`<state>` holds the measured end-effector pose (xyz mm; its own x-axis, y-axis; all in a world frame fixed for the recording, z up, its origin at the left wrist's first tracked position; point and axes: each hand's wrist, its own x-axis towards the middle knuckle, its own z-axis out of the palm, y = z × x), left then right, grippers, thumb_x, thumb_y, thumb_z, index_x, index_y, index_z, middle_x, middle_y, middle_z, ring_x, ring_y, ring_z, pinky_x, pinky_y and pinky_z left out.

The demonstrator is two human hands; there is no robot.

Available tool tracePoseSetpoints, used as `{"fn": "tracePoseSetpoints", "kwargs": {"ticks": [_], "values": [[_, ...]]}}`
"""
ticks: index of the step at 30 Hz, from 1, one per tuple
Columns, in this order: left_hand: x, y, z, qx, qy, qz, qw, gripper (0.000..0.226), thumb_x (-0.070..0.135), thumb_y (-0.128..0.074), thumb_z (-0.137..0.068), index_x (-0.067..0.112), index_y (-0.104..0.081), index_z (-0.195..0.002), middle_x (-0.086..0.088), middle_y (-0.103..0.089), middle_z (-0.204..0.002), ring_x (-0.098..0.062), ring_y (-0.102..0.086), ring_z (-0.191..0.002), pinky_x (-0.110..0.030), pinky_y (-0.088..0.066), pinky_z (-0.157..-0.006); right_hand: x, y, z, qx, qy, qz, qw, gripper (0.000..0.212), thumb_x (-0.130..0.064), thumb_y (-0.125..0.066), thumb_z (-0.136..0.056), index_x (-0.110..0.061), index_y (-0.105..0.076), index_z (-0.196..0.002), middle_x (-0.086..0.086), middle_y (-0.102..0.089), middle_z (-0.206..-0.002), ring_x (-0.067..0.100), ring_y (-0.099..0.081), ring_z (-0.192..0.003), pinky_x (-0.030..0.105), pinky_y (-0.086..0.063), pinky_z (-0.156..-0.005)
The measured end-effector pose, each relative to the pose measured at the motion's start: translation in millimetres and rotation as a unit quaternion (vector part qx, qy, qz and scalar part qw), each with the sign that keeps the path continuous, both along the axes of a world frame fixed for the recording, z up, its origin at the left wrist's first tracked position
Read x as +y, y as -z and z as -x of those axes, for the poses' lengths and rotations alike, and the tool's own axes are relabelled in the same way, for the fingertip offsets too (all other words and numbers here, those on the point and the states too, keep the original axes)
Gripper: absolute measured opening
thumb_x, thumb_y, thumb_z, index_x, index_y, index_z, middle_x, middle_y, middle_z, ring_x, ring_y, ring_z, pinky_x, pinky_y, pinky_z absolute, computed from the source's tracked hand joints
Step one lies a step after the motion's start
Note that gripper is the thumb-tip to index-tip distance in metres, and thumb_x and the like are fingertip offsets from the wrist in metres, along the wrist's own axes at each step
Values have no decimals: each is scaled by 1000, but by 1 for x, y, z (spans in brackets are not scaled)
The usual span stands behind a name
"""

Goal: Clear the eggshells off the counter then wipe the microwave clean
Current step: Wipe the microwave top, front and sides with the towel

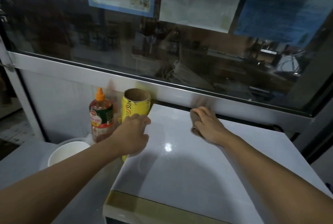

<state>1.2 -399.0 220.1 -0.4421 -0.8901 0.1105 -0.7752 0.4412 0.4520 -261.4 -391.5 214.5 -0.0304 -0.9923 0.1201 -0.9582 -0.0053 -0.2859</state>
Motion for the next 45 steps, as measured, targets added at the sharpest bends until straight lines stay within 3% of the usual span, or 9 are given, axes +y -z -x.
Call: {"fn": "tracePoseSetpoints", "kwargs": {"ticks": [6,9,14,22,27,30,34,38,45], "values": [[1,5,-9,41,-18,-30,999,49,19,-62,-84,23,-42,-129,0,-53,-124,-11,-51,-95,-20,-40,-73,-47,-7,-76,-30,-96,-5,995,46,-16,-41,-92,-17,-36,-138,1,-36,-142,20,-34,-129,31,-28,-105],[0,8,-11,48,-22,-30,998,52,19,-61,-83,21,-37,-130,1,-53,-127,-17,-53,-108,-20,-36,-74,-61,-7,-86,-26,-106,-6,994,47,-13,-40,-90,-19,-39,-136,0,-37,-144,20,-36,-129,30,-29,-104],[3,6,-10,72,-22,-51,996,52,16,-61,-83,15,-35,-128,-4,-54,-127,-23,-55,-108,-33,-49,-85,-70,-8,-91,-33,-114,-5,993,41,-19,-37,-93,-22,-43,-133,-1,-41,-142,22,-40,-126,35,-35,-102],[20,10,-26,93,-32,-72,992,65,22,-64,-84,18,-28,-138,-7,-54,-127,-24,-55,-110,-33,-49,-87,-32,-6,-93,-33,-163,8,986,45,-7,-36,-95,-16,-40,-139,0,-32,-149,18,-23,-137,24,-17,-110],[36,12,-38,101,-28,-91,990,67,20,-67,-82,22,-28,-137,-3,-58,-124,-20,-58,-103,-27,-51,-80,11,-4,-103,-33,-206,-9,978,48,-4,-36,-95,-17,-36,-141,-1,-27,-152,14,-17,-141,32,-8,-118],[48,15,-43,129,-48,-84,987,68,21,-68,-81,20,-30,-137,-2,-61,-111,-18,-57,-95,-29,-52,-81,42,1,-111,-23,-259,0,966,47,-10,-36,-92,-18,-41,-138,-6,-28,-151,0,-11,-138,14,4,-114],[55,17,-46,157,-72,-74,982,69,20,-71,-79,19,-31,-135,15,-48,-82,-11,-51,-85,-24,-44,-73,62,5,-117,-35,-305,-10,952,53,-18,-33,-83,-21,-45,-134,-11,-31,-148,0,-15,-139,12,0,-112],[54,20,-44,174,-87,-73,978,70,20,-72,-78,19,-31,-134,17,-47,-81,-13,-50,-88,-26,-43,-78,25,-4,-115,-40,-266,-22,963,46,-12,-42,-87,-22,-46,-131,-10,-33,-143,6,-25,-130,19,-24,-105],[57,21,-44,186,-120,-83,972,66,22,-73,-77,19,-33,-129,17,-46,-82,-16,-52,-90,-30,-49,-81,6,-4,-134,-16,-212,-4,977,27,-19,-38,-86,-16,-54,-109,-4,-48,-126,19,-36,-117,39,-34,-100]]}}
